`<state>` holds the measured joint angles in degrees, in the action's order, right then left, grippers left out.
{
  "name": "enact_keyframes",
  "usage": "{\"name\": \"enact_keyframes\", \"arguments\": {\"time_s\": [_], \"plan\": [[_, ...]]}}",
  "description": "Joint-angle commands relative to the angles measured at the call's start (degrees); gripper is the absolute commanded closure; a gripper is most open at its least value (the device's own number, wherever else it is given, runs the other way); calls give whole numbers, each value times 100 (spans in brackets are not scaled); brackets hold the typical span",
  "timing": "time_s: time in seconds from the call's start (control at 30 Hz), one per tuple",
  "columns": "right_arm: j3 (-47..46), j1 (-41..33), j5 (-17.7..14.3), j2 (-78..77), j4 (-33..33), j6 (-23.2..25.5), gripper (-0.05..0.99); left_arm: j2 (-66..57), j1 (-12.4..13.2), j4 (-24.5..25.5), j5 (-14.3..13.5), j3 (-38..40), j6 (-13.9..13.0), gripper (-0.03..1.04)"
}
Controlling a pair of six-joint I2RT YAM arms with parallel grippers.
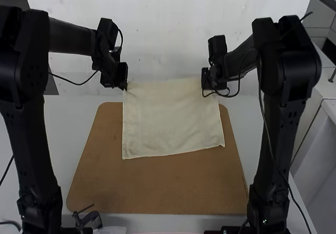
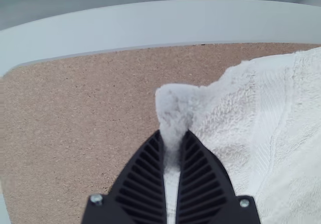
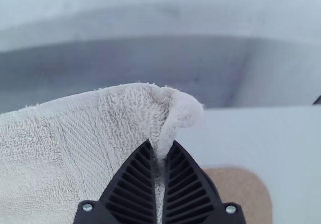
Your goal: Fold the towel.
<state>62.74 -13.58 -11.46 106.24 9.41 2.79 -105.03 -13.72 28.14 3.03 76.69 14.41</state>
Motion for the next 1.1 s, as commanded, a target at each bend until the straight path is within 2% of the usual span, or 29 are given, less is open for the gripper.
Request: {"name": "enact_keyframes", "arguments": {"time_s": [0.0, 0.17, 0.37, 0.47, 0.63, 0.77, 0.9, 0.97, 1.07], "plan": [[-306, 40, -110, -525, 298, 64, 92, 405, 44, 7, -83, -57, 97, 99], [-640, 31, -5, -745, 281, 20, 92, 774, -158, 16, -83, -479, 185, 99], [-1168, 75, 180, -973, 386, -191, 92, 1178, -571, 16, -188, -1129, 352, 99], [-1414, 102, 250, -1193, 307, -384, 92, 1345, -799, 51, -338, -1384, 431, 99], [-1739, 198, 487, -1676, -27, -657, 92, 1688, -1010, 473, -531, -1595, 457, 99], [-2020, 207, 654, -2212, -431, -859, 92, 2119, -1107, 789, -540, -1903, 475, 99], [-2213, 207, 672, -2590, -862, -1017, 92, 2479, -1239, 1150, -549, -2114, 589, 99], [-2293, 207, 672, -2722, -1055, -1087, 92, 2593, -1371, 1290, -689, -2193, 659, 99], [-2416, 207, 672, -2898, -1231, -1131, 92, 2743, -1520, 1440, -725, -2325, 747, 99]]}}
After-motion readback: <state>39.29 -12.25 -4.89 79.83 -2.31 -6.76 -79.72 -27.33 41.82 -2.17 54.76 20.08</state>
